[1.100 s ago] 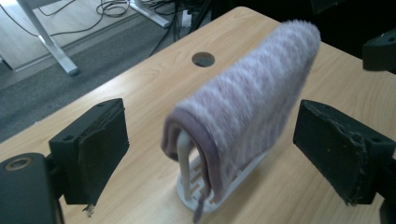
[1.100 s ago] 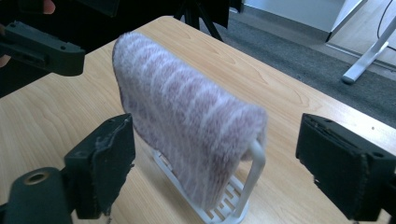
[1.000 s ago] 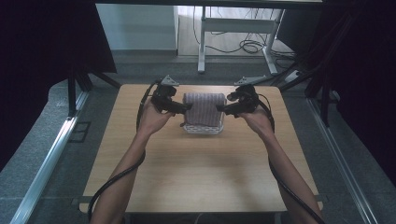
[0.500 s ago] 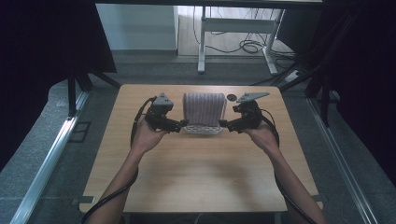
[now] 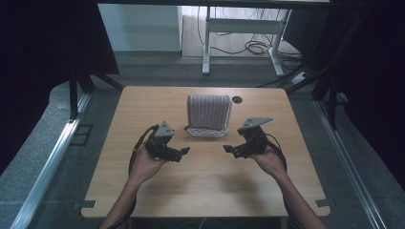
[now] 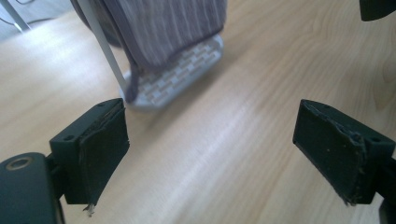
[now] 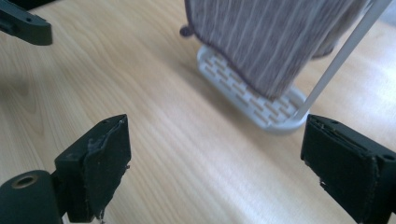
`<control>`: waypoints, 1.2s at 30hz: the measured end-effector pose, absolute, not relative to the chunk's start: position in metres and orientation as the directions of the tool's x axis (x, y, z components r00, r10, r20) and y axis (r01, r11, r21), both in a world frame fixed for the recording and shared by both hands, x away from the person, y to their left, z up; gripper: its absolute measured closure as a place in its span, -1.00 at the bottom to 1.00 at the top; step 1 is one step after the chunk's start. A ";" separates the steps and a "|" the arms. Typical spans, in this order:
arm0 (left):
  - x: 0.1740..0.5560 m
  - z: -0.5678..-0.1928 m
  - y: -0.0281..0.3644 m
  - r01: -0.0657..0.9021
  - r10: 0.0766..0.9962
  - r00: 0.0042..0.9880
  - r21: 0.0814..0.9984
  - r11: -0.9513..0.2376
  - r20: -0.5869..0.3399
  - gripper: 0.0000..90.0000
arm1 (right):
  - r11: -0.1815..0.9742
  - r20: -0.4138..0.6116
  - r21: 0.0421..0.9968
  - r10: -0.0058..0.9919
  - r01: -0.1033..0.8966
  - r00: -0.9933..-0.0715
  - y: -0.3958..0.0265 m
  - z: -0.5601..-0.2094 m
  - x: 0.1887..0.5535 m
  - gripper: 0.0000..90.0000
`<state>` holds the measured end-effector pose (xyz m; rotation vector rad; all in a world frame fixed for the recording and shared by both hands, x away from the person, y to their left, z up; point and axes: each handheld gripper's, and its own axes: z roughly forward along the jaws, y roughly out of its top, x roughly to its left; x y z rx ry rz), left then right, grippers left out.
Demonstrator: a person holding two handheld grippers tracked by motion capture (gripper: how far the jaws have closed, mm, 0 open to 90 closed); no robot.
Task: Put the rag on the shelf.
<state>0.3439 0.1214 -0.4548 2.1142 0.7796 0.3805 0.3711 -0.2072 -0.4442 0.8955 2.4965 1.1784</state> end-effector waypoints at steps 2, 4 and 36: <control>0.338 -0.462 0.122 0.407 0.653 0.757 0.792 -0.456 -0.013 -0.78 | 0.488 0.044 0.761 0.618 0.428 -0.785 -0.208 -0.448 0.369 -0.81; 0.333 -0.470 0.123 0.412 0.654 0.757 0.787 -0.459 -0.015 -0.78 | 0.487 0.050 0.759 0.619 0.433 -0.784 -0.208 -0.455 0.366 -0.81; 0.313 -0.544 0.109 0.520 0.693 0.721 0.682 -0.515 -0.026 -0.79 | 0.577 -0.001 0.694 0.599 0.430 -0.801 -0.201 -0.545 0.349 -1.00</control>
